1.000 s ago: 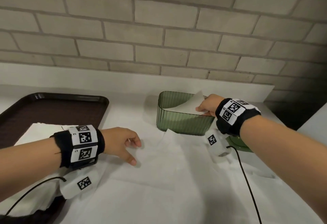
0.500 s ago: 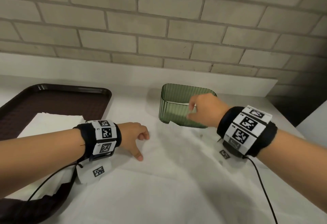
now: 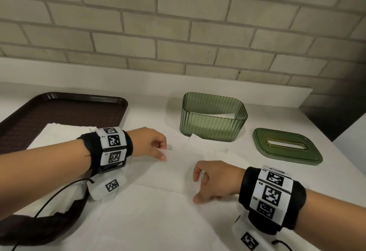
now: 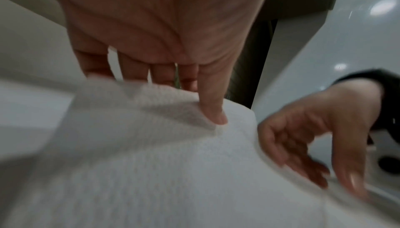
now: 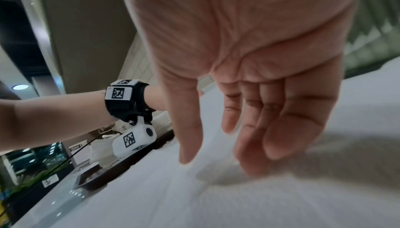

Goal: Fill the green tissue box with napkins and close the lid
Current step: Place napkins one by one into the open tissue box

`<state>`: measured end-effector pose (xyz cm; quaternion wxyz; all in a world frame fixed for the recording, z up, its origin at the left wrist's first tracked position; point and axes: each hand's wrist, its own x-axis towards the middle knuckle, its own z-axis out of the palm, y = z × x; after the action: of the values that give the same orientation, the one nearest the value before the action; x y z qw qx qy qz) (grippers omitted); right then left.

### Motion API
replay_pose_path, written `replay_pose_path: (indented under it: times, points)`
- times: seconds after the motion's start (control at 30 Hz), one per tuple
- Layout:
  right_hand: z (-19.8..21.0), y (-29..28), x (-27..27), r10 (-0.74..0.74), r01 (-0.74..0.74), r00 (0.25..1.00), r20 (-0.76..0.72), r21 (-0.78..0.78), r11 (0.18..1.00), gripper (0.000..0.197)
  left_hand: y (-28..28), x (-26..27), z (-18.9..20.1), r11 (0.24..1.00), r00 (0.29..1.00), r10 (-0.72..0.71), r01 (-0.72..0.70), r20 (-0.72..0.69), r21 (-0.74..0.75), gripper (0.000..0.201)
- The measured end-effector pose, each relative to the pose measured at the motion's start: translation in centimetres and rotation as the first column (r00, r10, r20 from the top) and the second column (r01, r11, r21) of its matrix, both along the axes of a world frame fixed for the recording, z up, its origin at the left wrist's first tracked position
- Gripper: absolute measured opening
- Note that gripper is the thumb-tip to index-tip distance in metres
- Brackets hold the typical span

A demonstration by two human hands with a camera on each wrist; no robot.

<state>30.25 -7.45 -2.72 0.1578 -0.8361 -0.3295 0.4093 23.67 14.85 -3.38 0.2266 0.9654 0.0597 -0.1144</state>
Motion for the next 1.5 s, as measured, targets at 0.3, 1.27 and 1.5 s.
replay_pose_path:
  times: [0.3, 1.27, 1.5]
  points:
    - [-1.4, -1.1, -0.6, -0.030, 0.085, 0.987, -0.159, 0.356, 0.931, 0.046, 1.3, -1.7, 5.0, 0.931, 0.983, 0.153, -0.110, 0.098, -0.347, 0.018]
    - [11.8, -3.7, -0.5, -0.275, 0.312, 0.938, -0.212, 0.862, 0.400, 0.020, -4.6, -9.0, 7.5, 0.915, 0.832, 0.220, 0.005, 0.509, -0.404, 0.066]
    - [14.0, -3.7, -1.4, -0.302, 0.261, 0.941, -0.150, 0.890, 0.373, 0.027, -7.5, -8.1, 8.2, 0.941, 0.832, 0.092, 0.106, 0.547, -0.320, 0.037]
